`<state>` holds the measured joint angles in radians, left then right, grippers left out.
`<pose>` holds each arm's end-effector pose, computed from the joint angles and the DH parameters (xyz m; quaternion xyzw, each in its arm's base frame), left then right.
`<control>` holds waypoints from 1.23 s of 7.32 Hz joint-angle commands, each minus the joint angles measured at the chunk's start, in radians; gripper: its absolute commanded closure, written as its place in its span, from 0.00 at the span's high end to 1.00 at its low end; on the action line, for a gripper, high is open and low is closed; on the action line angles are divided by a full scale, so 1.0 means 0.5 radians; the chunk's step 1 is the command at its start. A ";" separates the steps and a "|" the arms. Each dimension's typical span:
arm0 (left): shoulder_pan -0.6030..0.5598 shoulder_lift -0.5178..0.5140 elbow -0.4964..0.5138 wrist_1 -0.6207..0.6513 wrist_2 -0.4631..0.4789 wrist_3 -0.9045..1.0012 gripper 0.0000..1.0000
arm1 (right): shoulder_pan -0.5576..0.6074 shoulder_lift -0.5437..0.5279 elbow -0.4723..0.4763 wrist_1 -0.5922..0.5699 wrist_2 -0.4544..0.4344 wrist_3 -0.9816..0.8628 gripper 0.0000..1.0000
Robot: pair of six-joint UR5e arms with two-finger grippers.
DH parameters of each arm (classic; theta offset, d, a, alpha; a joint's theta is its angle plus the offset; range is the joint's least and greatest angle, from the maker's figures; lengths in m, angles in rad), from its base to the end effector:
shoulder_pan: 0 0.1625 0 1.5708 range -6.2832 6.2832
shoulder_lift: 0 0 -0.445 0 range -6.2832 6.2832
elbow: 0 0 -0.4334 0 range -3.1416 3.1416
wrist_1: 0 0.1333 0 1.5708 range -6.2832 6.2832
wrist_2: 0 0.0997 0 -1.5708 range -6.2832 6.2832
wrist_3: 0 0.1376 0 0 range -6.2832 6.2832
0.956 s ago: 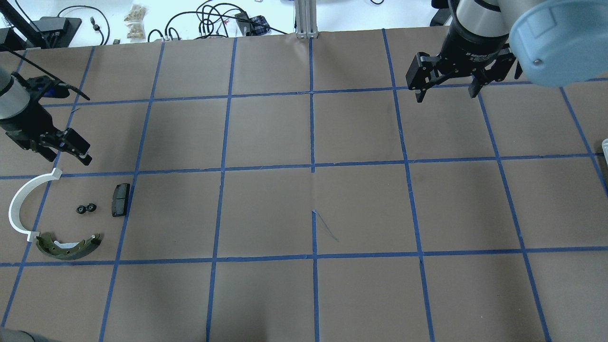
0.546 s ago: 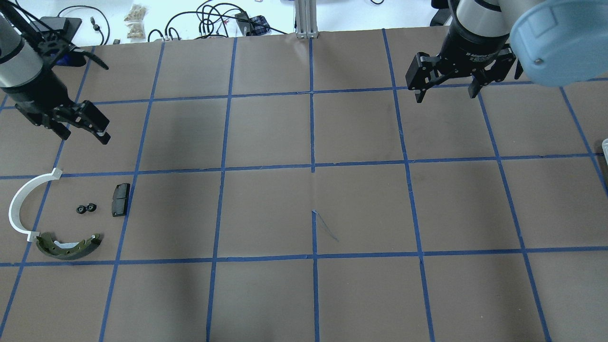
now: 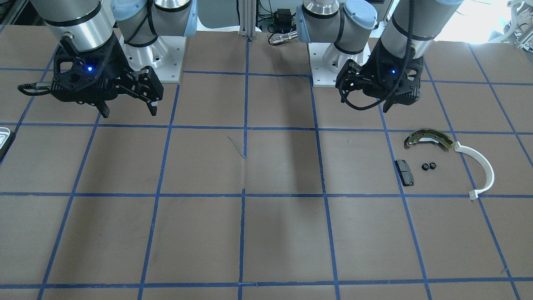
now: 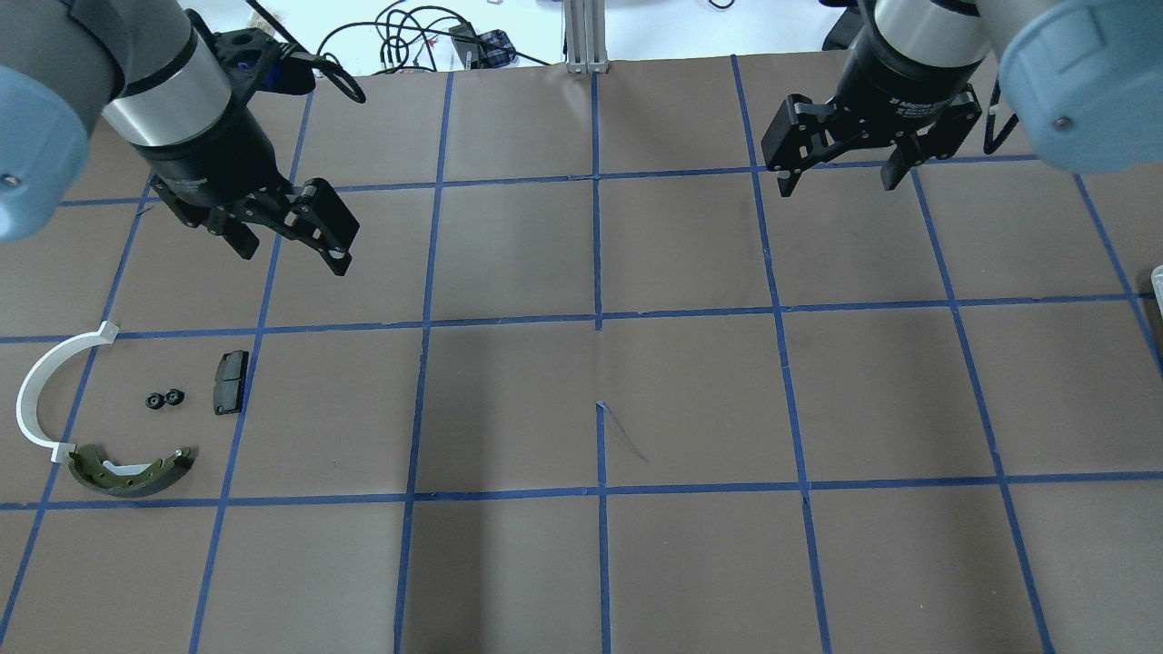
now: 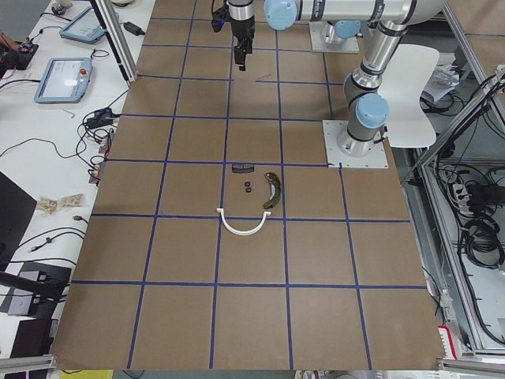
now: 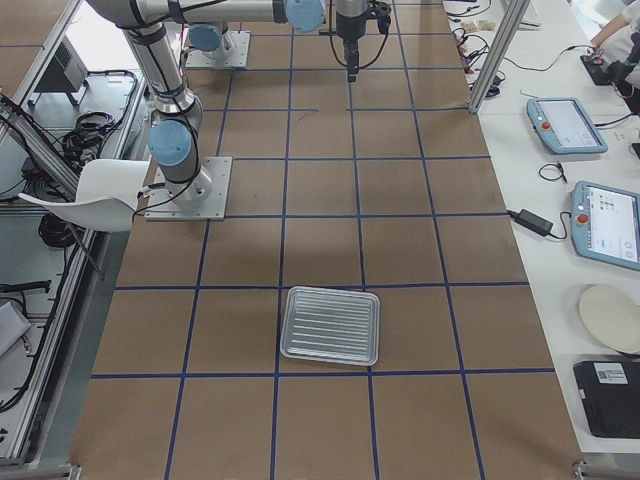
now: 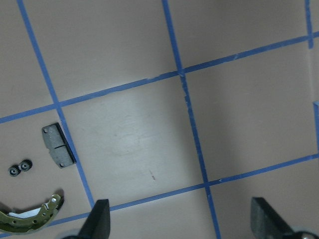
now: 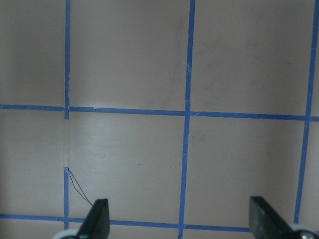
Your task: Place bearing gear from tray to pile
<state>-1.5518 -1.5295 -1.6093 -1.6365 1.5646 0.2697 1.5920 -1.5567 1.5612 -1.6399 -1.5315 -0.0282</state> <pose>-0.1245 -0.5083 0.4647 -0.1249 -0.9917 -0.0307 0.0076 0.1503 -0.5450 0.4747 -0.0253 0.9990 -0.0324 0.0195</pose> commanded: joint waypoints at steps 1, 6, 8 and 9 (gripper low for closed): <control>-0.078 0.116 -0.109 0.002 -0.018 -0.042 1.00 | -0.002 0.003 0.022 0.000 0.001 -0.005 1.00; -0.044 0.117 -0.205 0.073 0.003 0.001 1.00 | -0.012 0.003 0.050 -0.003 0.004 -0.005 1.00; -0.044 0.129 -0.202 0.073 -0.006 0.001 1.00 | -0.012 0.003 0.053 -0.003 0.004 -0.011 1.00; -0.041 0.120 -0.199 0.073 -0.006 0.001 1.00 | -0.012 0.006 0.053 -0.003 0.004 -0.011 1.00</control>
